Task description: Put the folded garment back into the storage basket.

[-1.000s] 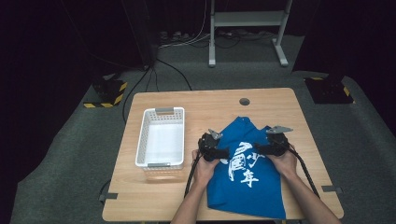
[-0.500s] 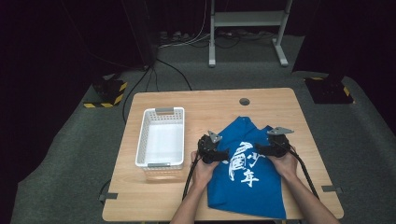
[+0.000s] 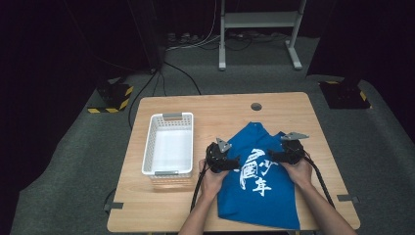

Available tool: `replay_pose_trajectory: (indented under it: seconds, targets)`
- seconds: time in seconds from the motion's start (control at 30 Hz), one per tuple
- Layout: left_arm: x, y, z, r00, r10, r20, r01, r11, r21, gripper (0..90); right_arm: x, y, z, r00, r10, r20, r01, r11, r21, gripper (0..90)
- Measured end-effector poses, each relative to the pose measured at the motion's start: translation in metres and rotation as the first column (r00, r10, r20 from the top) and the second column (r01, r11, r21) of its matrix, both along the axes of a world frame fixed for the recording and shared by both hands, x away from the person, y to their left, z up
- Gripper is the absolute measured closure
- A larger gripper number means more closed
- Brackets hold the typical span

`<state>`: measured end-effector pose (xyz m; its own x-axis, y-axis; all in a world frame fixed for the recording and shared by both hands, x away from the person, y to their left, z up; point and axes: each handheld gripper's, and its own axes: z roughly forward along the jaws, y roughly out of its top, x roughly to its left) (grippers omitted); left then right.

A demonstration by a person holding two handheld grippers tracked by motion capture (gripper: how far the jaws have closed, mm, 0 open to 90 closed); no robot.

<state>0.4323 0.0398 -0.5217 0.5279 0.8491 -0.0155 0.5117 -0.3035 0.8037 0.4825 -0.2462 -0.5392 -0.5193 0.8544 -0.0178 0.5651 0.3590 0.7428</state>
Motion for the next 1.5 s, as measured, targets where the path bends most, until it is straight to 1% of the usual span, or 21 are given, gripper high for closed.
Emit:
replay_pose_trajectory:
  seconds: [0.1, 0.2, 0.27, 0.37, 0.53, 0.67, 0.73, 0.77, 0.8, 0.87, 0.9, 0.97, 1.07, 1.1, 1.17, 1.23, 1.3, 1.37, 1.43, 1.5]
  targets:
    - [-0.003, -0.002, 0.003, 0.9998, -0.013, 0.017, 0.013, 0.9999, -0.009, 18.2, 0.001, 0.000, 0.000, 1.0000, 0.000, 0.000, 0.000, 1.000, 0.000, 19.5]
    - [-0.005, -0.007, 0.005, 0.9988, -0.039, 0.028, 0.039, 0.9992, 0.000, 18.4, 0.001, 0.000, 0.000, 1.0000, 0.000, 0.000, 0.000, 1.000, 0.000, 19.5]
    - [-0.005, -0.012, 0.004, 0.9981, -0.058, 0.022, 0.058, 0.9983, 0.006, 18.7, 0.001, 0.000, 0.000, 1.0000, 0.000, 0.000, 0.000, 1.000, 0.000, 19.5]
    - [-0.002, -0.018, -0.001, 0.9977, -0.067, 0.005, 0.067, 0.9977, 0.009, 19.0, 0.001, 0.000, 0.000, 1.0000, 0.000, 0.000, 0.000, 1.000, 0.000, 19.5]
    - [0.002, -0.024, -0.009, 0.9974, -0.070, -0.019, 0.071, 0.9965, 0.044, 19.6, 0.001, 0.000, 0.000, 1.0000, 0.000, 0.001, 0.000, 1.000, -0.001, 19.6]
    - [0.003, -0.028, -0.013, 0.9964, -0.081, -0.025, 0.083, 0.9925, 0.089, 21.5, 0.001, 0.000, 0.000, 1.0000, 0.000, 0.001, 0.000, 1.000, -0.001, 19.6]
    - [0.003, -0.030, -0.016, 0.9957, -0.087, -0.031, 0.090, 0.9906, 0.103, 26.1, 0.001, 0.000, 0.000, 1.0000, 0.001, 0.001, -0.001, 1.000, -0.001, 19.6]
    - [0.004, -0.030, -0.016, 0.9955, -0.090, -0.029, 0.092, 0.9912, 0.095, 32.3, 0.001, 0.000, 0.000, 1.0000, 0.001, 0.001, -0.001, 1.000, -0.001, 19.6]
    - [0.004, -0.029, -0.016, 0.9959, -0.087, -0.024, 0.089, 0.9920, 0.089, 32.3, 0.001, 0.000, 0.000, 1.0000, 0.001, 0.001, -0.001, 1.000, -0.001, 19.6]
    - [0.004, -0.029, -0.016, 0.9964, -0.083, -0.013, 0.084, 0.9919, 0.095, 44.3, 0.001, 0.000, 0.000, 1.0000, 0.001, 0.001, -0.001, 1.000, -0.001, 19.6]
    - [0.004, -0.028, -0.016, 0.9966, -0.081, -0.013, 0.082, 0.9924, 0.092, 48.9, 0.001, 0.000, 0.000, 1.0000, 0.001, 0.001, -0.001, 1.000, -0.001, 19.6]
    - [0.005, -0.027, -0.015, 0.9975, -0.071, -0.006, 0.071, 0.9924, 0.100, 58.5, 0.001, 0.000, 0.000, 1.0000, 0.001, 0.001, -0.001, 1.000, -0.001, 19.6]
    - [0.007, -0.023, -0.015, 0.9984, -0.056, -0.009, 0.056, 0.9948, 0.085, 71.6, 0.001, 0.000, 0.000, 1.0000, 0.001, 0.002, -0.001, 1.000, -0.002, 19.6]
    - [0.008, -0.020, -0.014, 0.9988, -0.047, -0.014, 0.047, 0.9966, 0.068, 74.8, 0.000, 0.000, 0.000, 1.0000, 0.001, 0.002, -0.001, 1.000, -0.002, 19.6]
    - [0.011, -0.016, -0.013, 0.9995, -0.023, -0.020, 0.024, 0.9992, 0.032, 78.9, 0.000, 0.000, 0.000, 1.0000, 0.001, 0.002, -0.001, 1.000, -0.002, 19.7]
    - [0.013, -0.010, -0.012, 0.9997, 0.008, -0.022, -0.008, 1.0000, 0.001, 80.6, 0.000, 0.000, 0.000, 1.0000, 0.002, 0.002, -0.002, 1.000, -0.002, 19.7]
    - [0.017, -0.002, -0.009, 0.9981, 0.055, -0.028, -0.057, 0.9974, -0.044, 81.1, 0.000, 0.000, 0.000, 1.0000, 0.005, 0.003, -0.005, 1.000, -0.003, 19.7]
    - [0.020, 0.006, -0.007, 0.9945, 0.101, -0.028, -0.102, 0.9917, -0.077, 81.1, 0.000, -0.001, 0.000, 1.0000, 0.008, 0.005, -0.008, 1.000, -0.004, 19.7]
    - [0.021, 0.013, -0.005, 0.9900, 0.138, -0.028, -0.141, 0.9852, -0.098, 81.1, -0.001, -0.003, 0.000, 0.9999, 0.012, 0.009, -0.012, 1.000, -0.008, 19.7]
    - [0.022, 0.019, -0.004, 0.9853, 0.168, -0.029, -0.171, 0.9798, -0.104, 81.0, -0.002, -0.004, 0.000, 0.9997, 0.021, 0.015, -0.021, 1.000, -0.013, 19.8]
